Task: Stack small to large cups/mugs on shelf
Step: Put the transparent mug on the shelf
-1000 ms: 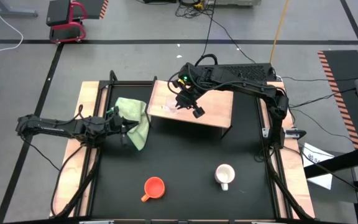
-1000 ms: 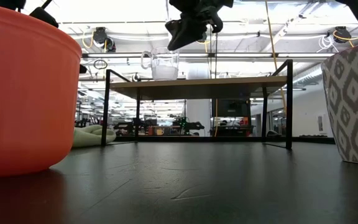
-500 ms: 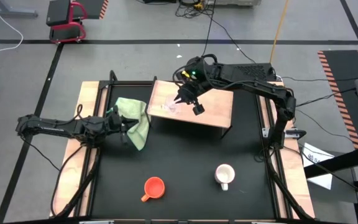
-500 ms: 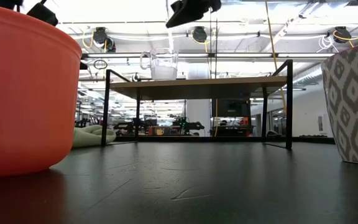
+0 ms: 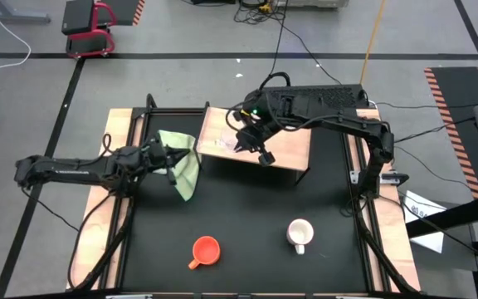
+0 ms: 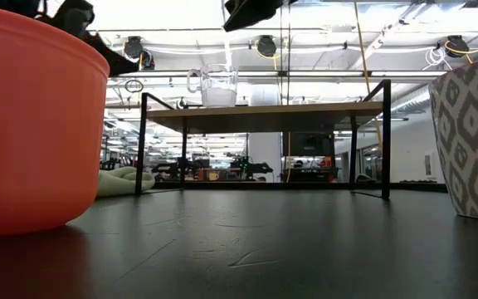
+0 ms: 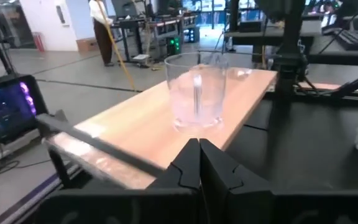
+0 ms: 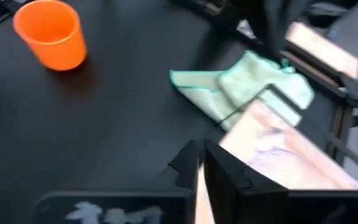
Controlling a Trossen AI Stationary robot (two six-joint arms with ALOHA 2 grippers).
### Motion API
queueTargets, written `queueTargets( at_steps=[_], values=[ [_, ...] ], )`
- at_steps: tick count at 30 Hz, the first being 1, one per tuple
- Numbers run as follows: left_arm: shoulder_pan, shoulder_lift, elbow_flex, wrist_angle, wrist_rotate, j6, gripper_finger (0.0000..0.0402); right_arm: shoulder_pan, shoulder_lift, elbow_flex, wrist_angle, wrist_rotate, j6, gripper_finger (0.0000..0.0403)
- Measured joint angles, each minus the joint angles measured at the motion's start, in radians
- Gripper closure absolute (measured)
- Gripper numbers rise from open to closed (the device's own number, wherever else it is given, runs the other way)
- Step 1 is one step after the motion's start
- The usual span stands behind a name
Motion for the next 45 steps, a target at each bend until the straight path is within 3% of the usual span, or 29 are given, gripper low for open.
queueTargets(
  at_steps=[6,10,16,25,31,45],
  values=[
    [0.089,0.101,0.084,0.001,0.118,0.023,0.0399,0.054,0.000,-0.012,-0.033,0.002,0.008,0.0402],
    [0.143,0.156,0.116,-0.001,0.147,0.025,0.0399,0.083,-0.045,-0.093,-0.006,0.069,-0.006,0.0402],
    [0.190,0.177,0.121,-0.004,0.237,0.024,0.0400,0.052,-0.318,-0.363,0.220,0.080,0.050,0.0403],
    [0.198,0.177,0.122,-0.001,0.240,0.021,0.0400,-0.022,-0.730,-0.850,0.527,0.111,0.154,0.0403],
    [0.225,0.176,0.122,-0.001,0.241,0.014,0.0401,-0.024,-0.877,-1.049,0.615,0.158,0.221,0.0403],
    [0.233,0.176,0.122,-0.027,0.287,0.025,0.0401,-0.025,-1.057,-1.287,0.745,0.169,0.329,0.0403]
  ],
)
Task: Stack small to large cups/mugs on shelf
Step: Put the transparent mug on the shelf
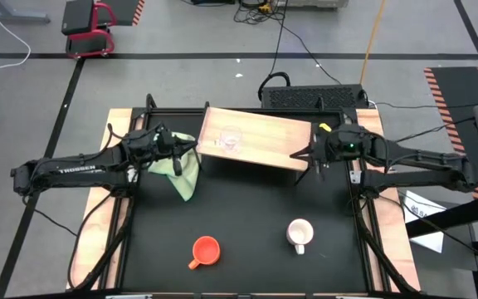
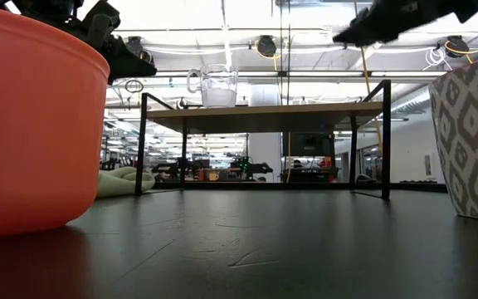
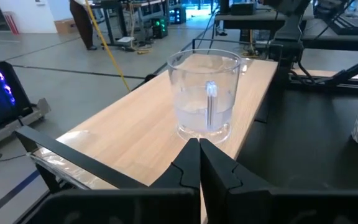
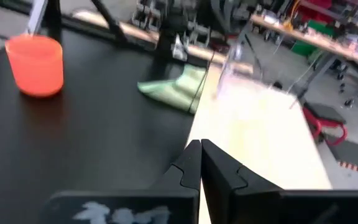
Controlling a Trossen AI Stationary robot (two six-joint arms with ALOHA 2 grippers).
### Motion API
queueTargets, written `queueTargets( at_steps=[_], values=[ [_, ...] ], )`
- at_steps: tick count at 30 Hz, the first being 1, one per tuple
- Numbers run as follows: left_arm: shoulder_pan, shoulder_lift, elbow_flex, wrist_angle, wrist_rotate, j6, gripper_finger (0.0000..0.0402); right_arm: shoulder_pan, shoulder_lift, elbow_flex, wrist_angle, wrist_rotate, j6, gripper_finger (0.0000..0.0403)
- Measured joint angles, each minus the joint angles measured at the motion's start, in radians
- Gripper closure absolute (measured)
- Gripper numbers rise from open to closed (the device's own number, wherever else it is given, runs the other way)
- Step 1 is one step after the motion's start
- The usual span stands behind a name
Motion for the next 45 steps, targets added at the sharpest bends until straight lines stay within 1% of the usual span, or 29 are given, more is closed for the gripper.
queueTargets(
  at_steps=[4,9,12,20,29,45],
  values=[
    [0.000,0.000,0.000,0.003,0.000,-0.004,0.0401,-0.006,-0.039,-0.063,0.058,0.032,-0.002,0.0403],
    [0.002,0.030,0.011,-0.001,0.002,-0.030,0.0401,-0.005,-0.074,-0.108,0.106,0.029,0.011,0.0403],
    [0.002,0.077,0.042,0.002,0.018,-0.027,0.0401,-0.005,-0.088,-0.131,0.109,0.037,0.012,0.0403],
    [0.009,0.189,0.131,-0.006,0.018,-0.023,0.0401,-0.005,-0.091,-0.152,0.112,0.040,0.022,0.0403],
    [0.016,0.304,0.187,-0.012,0.021,-0.023,0.0401,-0.005,-0.090,-0.156,0.109,0.040,0.021,0.0403],
    [0.015,0.315,0.198,-0.005,0.055,-0.032,0.0401,-0.005,-0.090,-0.156,0.104,0.040,0.006,0.0403]
  ],
)
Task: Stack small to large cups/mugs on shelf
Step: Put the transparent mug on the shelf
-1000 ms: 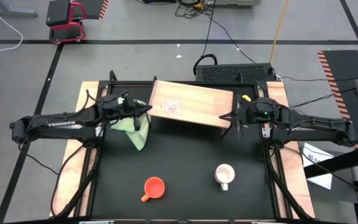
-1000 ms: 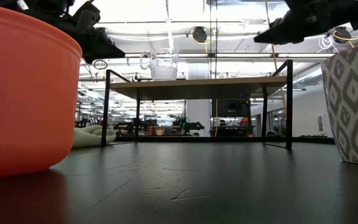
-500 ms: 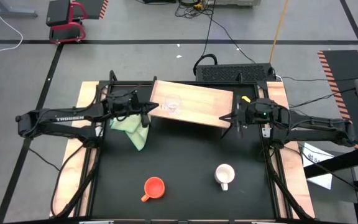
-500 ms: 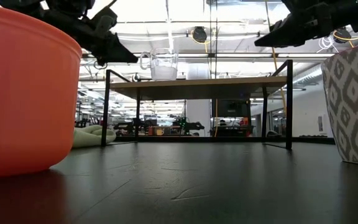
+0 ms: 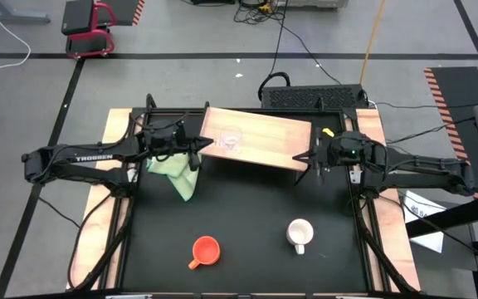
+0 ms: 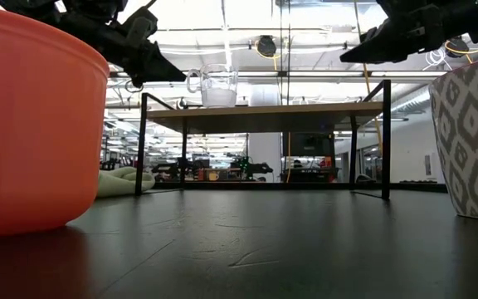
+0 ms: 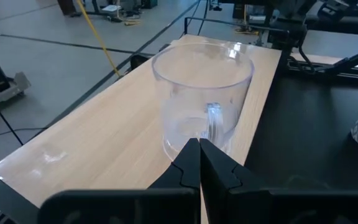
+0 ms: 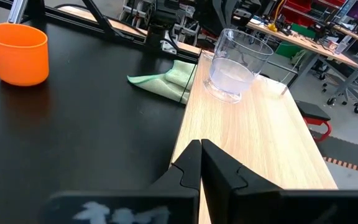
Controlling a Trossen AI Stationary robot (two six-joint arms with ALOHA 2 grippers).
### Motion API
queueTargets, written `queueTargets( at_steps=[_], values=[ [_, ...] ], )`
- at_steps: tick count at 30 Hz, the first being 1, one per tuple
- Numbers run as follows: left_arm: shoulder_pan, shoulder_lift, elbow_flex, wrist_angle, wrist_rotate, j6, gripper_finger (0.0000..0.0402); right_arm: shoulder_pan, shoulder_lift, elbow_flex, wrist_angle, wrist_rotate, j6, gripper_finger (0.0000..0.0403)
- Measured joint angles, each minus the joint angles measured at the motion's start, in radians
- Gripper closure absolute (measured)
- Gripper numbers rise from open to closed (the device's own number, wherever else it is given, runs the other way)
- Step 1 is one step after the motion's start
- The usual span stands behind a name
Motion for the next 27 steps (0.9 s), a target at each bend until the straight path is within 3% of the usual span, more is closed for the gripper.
queueTargets(
  at_steps=[27],
  values=[
    [-0.005,0.016,-0.001,0.016,0.027,0.000,0.0401,0.000,0.000,0.000,0.002,0.000,-0.007,0.0403]
  ],
)
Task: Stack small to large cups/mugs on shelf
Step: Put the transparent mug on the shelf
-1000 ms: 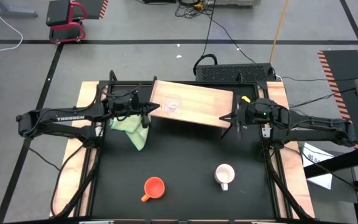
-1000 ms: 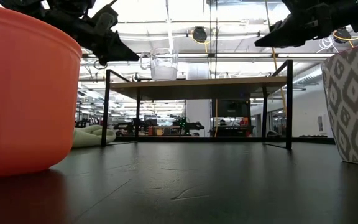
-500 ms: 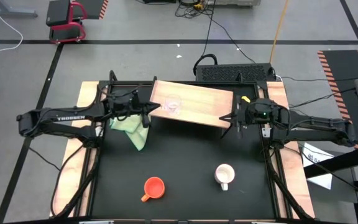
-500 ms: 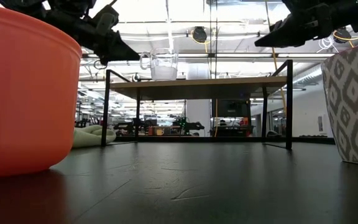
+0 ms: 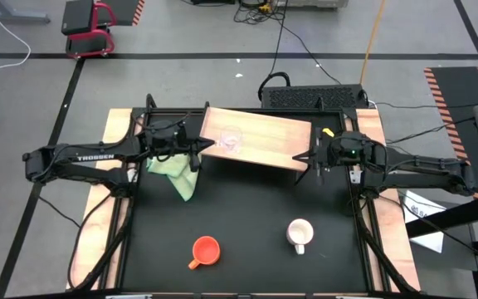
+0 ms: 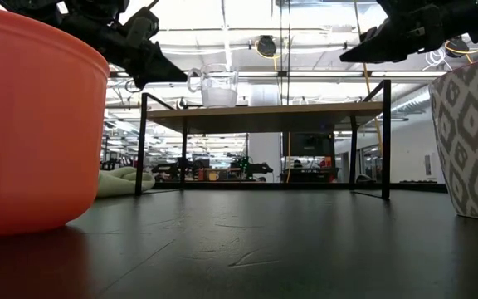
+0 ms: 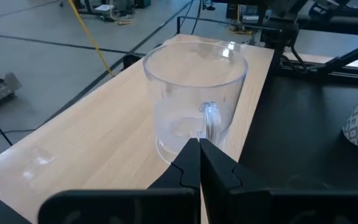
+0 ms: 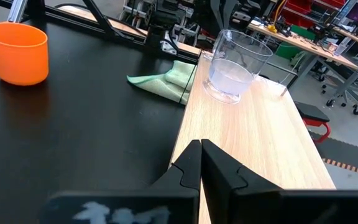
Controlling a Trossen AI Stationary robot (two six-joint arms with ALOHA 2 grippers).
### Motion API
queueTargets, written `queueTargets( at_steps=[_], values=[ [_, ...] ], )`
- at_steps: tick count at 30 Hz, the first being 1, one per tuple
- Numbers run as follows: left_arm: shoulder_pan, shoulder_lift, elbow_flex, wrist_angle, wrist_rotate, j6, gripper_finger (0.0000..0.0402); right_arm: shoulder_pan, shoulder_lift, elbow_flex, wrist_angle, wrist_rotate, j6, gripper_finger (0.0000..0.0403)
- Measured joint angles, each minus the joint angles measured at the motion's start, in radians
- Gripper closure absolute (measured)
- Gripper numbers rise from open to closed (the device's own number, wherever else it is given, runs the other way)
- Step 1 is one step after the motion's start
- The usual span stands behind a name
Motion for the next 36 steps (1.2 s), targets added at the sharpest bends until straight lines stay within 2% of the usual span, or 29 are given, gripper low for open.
queueTargets(
  at_steps=[17,30,36],
  values=[
    [-0.056,0.000,0.000,0.021,0.007,0.001,0.0401,0.000,0.000,0.000,-0.002,0.000,-0.011,0.0403],
    [-0.058,0.001,0.000,0.032,0.023,-0.024,0.0401,0.000,0.000,0.000,-0.002,0.000,-0.015,0.0403],
    [-0.080,0.067,-0.001,0.092,0.025,-0.026,0.0401,0.000,0.000,0.000,-0.002,-0.001,-0.015,0.0403]
  ],
)
